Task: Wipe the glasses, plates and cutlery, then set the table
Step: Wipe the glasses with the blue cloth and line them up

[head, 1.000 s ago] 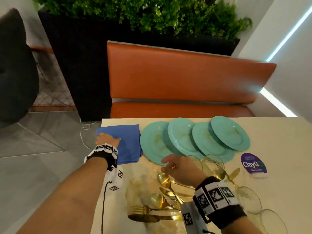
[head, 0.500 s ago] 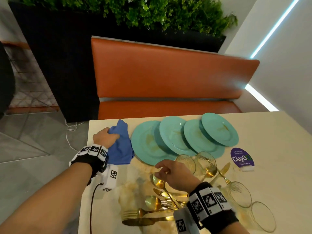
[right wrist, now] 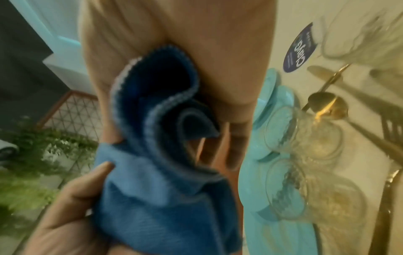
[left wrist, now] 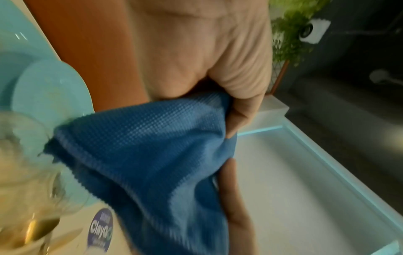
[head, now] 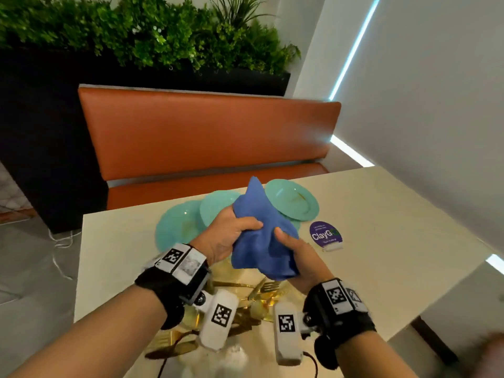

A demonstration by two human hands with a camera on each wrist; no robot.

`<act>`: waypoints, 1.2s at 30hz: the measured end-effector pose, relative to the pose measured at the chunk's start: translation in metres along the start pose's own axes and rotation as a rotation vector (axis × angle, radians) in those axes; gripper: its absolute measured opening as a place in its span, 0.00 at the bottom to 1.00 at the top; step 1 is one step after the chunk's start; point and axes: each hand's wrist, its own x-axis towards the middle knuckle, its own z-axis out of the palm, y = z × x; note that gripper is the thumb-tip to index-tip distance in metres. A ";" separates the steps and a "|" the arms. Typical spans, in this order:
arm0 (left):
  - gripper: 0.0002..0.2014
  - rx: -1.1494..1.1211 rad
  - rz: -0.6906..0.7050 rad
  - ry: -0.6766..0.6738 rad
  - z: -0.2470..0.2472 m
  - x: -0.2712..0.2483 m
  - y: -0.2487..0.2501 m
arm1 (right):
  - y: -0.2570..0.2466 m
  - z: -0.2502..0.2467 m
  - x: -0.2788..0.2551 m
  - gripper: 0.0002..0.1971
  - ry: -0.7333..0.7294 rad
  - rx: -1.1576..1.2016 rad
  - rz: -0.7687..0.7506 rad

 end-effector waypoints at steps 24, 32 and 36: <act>0.57 0.686 -0.253 0.381 0.226 0.006 -0.271 | -0.025 -0.299 -0.079 0.10 0.489 -0.024 -0.004; 0.45 0.842 -0.129 0.486 0.246 0.024 -0.281 | -0.021 -0.298 -0.082 0.10 0.390 -0.142 0.027; 0.40 0.587 -0.119 0.332 0.248 0.017 -0.274 | -0.022 -0.286 -0.085 0.12 0.378 -0.226 -0.046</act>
